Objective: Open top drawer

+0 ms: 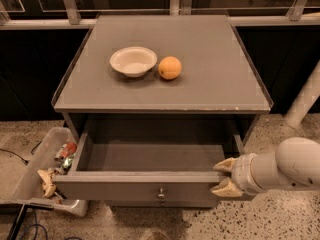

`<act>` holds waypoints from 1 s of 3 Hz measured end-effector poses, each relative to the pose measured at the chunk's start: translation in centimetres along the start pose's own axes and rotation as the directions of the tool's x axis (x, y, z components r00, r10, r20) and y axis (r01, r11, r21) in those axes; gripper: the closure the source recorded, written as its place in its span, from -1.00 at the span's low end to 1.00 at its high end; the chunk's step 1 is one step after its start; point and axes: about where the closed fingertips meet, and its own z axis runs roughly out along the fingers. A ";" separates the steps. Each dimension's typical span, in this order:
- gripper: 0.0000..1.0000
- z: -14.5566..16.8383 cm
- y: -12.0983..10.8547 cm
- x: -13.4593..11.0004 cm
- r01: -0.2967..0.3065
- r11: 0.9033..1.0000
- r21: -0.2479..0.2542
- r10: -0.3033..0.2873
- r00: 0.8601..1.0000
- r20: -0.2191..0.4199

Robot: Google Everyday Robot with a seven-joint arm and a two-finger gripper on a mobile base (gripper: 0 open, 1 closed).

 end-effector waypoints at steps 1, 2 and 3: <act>0.70 -0.7 1.7 1.2 -0.009 1.000 0.005 0.009 1.000 0.016; 1.00 -0.8 1.6 1.0 -0.009 1.000 0.005 0.009 1.000 0.016; 1.00 -1.1 2.4 1.5 -0.016 1.000 0.011 0.015 1.000 0.022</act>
Offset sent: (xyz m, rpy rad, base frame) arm -0.1238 -0.0593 -0.0240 0.1222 -0.0451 -0.0975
